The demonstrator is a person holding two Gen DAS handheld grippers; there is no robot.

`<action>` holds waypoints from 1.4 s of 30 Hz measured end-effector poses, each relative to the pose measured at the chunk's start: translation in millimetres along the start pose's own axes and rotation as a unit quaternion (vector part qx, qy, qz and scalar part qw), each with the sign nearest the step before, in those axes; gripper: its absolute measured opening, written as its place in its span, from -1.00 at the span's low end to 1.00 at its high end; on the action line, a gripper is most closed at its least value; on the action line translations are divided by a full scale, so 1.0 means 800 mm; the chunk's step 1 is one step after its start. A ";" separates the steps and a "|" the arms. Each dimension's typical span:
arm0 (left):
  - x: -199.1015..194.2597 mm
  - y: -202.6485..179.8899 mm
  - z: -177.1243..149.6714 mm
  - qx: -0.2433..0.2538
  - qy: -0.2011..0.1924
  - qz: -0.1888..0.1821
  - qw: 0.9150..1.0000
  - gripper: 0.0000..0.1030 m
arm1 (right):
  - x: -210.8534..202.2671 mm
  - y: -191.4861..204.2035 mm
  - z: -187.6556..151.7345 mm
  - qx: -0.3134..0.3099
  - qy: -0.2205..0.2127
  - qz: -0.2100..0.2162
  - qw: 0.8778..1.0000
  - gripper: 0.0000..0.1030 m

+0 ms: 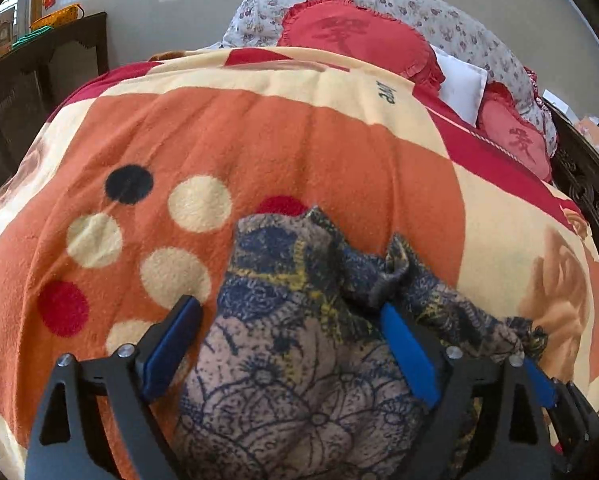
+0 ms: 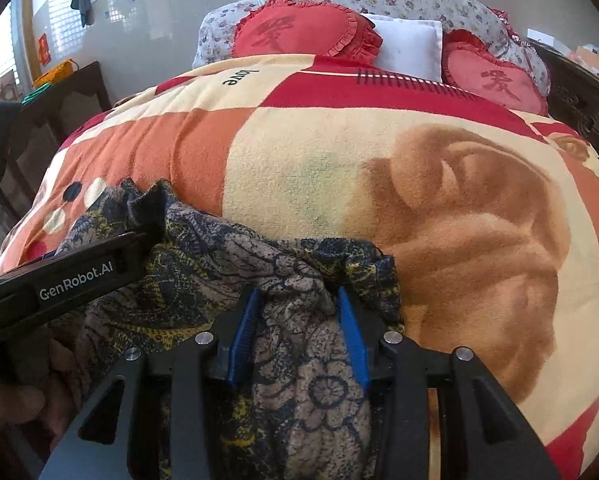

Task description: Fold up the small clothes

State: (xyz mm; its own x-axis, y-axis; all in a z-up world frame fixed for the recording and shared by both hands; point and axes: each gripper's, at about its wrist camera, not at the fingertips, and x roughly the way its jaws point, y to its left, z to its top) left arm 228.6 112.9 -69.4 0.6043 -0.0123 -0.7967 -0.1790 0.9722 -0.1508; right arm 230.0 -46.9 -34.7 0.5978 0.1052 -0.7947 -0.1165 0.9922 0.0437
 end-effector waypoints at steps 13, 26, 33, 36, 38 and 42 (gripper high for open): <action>-0.001 0.000 0.005 0.003 0.011 -0.013 1.000 0.90 | -0.029 -0.012 0.013 0.006 0.046 0.026 0.999 0.00; -0.156 -0.014 -0.139 0.090 0.001 -0.042 0.995 0.99 | -0.122 -0.107 -0.144 -0.039 0.018 -0.003 0.999 0.27; -0.153 -0.024 -0.179 0.112 -0.033 -0.032 0.993 0.99 | -0.115 -0.100 -0.141 -0.052 0.019 -0.006 0.998 0.62; -0.151 -0.022 -0.175 0.109 -0.030 -0.040 0.993 0.99 | -0.115 -0.102 -0.142 -0.044 0.018 0.003 0.999 0.63; -0.153 -0.024 -0.170 0.113 -0.009 -0.034 0.993 0.99 | -0.115 -0.103 -0.144 -0.040 0.017 0.008 0.999 0.64; -0.188 -0.036 -0.162 0.110 0.014 0.002 0.994 0.99 | -0.127 -0.105 -0.136 -0.032 0.026 -0.010 0.999 0.51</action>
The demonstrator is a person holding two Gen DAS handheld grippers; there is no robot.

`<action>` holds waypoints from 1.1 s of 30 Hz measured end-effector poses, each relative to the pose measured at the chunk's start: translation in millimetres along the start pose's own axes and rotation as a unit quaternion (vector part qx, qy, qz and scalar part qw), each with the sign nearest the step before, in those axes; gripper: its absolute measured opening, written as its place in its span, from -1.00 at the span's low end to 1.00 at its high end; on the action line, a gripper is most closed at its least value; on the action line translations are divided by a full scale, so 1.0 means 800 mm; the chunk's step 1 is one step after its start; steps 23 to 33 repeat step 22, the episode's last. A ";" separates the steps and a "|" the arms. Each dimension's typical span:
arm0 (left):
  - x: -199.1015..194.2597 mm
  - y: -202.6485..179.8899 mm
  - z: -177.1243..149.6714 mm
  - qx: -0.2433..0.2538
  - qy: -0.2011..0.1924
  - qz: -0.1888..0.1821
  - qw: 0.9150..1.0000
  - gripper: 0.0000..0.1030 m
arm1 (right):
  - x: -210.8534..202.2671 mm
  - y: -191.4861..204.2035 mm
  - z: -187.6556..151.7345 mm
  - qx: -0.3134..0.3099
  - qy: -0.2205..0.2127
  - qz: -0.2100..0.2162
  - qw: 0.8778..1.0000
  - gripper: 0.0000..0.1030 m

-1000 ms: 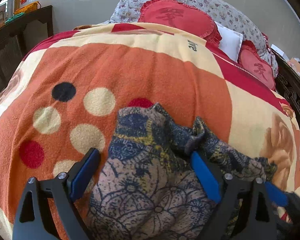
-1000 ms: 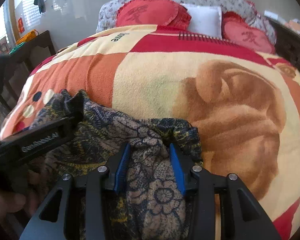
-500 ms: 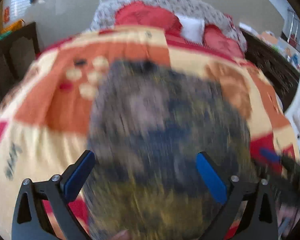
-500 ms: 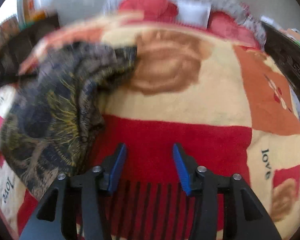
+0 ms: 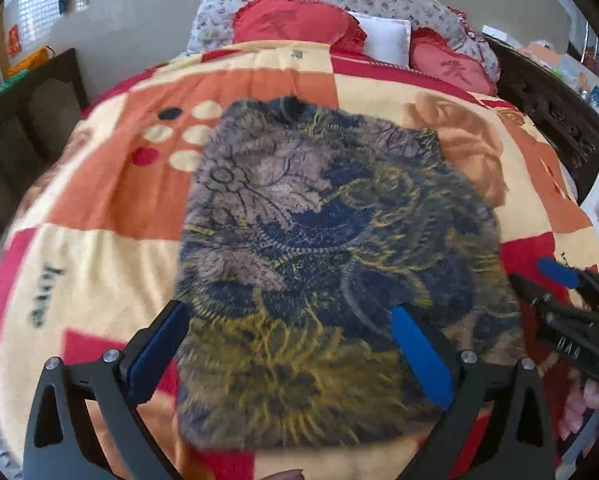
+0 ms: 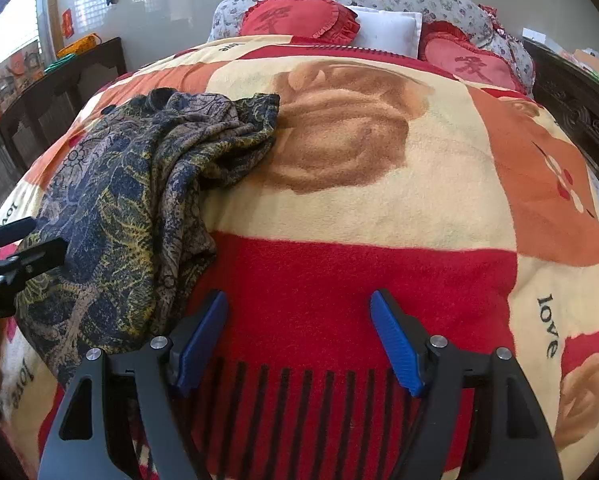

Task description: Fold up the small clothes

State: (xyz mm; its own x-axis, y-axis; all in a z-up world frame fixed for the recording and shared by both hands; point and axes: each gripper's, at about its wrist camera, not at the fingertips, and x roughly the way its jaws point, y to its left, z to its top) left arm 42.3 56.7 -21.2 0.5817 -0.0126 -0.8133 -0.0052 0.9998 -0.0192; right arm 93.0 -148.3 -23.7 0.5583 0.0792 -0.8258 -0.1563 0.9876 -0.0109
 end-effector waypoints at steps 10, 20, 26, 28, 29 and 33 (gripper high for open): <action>-0.071 -0.019 0.005 -0.019 -0.017 -0.002 1.000 0.99 | -0.129 0.026 0.017 -0.035 -0.025 0.047 0.998 0.46; -0.073 -0.012 0.000 -0.033 -0.015 -0.007 0.999 0.99 | -0.147 0.049 -0.001 -0.055 -0.018 0.067 0.996 0.46; -0.075 -0.010 0.002 -0.034 -0.020 -0.002 0.999 0.99 | -0.145 0.049 -0.002 -0.054 -0.014 0.069 0.996 0.46; -0.075 -0.010 0.002 -0.034 -0.020 -0.002 0.999 0.99 | -0.145 0.049 -0.002 -0.054 -0.014 0.069 0.996 0.46; -0.075 -0.010 0.002 -0.034 -0.020 -0.002 0.999 0.99 | -0.145 0.049 -0.002 -0.054 -0.014 0.069 0.996 0.46; -0.075 -0.010 0.002 -0.034 -0.020 -0.002 0.999 0.99 | -0.145 0.049 -0.002 -0.054 -0.014 0.069 0.996 0.46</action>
